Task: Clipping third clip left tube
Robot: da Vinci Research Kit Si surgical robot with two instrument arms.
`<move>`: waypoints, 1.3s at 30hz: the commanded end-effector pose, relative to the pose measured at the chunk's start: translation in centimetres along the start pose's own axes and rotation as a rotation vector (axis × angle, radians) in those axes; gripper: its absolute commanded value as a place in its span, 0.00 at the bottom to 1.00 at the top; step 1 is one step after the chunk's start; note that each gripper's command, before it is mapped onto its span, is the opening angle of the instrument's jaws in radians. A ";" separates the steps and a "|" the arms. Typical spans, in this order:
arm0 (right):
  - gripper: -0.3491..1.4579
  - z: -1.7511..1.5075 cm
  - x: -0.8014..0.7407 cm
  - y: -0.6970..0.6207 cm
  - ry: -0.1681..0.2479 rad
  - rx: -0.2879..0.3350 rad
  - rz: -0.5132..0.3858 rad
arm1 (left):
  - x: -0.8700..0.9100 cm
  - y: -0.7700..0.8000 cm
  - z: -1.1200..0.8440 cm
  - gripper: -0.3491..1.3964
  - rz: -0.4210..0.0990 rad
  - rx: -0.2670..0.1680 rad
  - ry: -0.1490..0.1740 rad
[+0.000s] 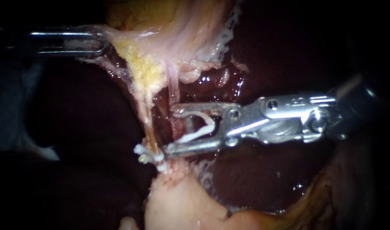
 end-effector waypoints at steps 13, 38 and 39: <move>0.47 0.23 -0.31 0.35 0.019 0.031 0.026 | 0.01 0.02 -0.01 0.00 -0.001 0.001 0.000; 0.46 0.83 -0.20 0.41 0.143 0.168 -0.003 | 0.01 0.03 0.00 0.00 -0.001 0.001 0.000; 0.46 0.85 -0.20 0.41 0.149 0.168 0.003 | 0.01 0.03 0.00 0.00 -0.001 0.001 0.000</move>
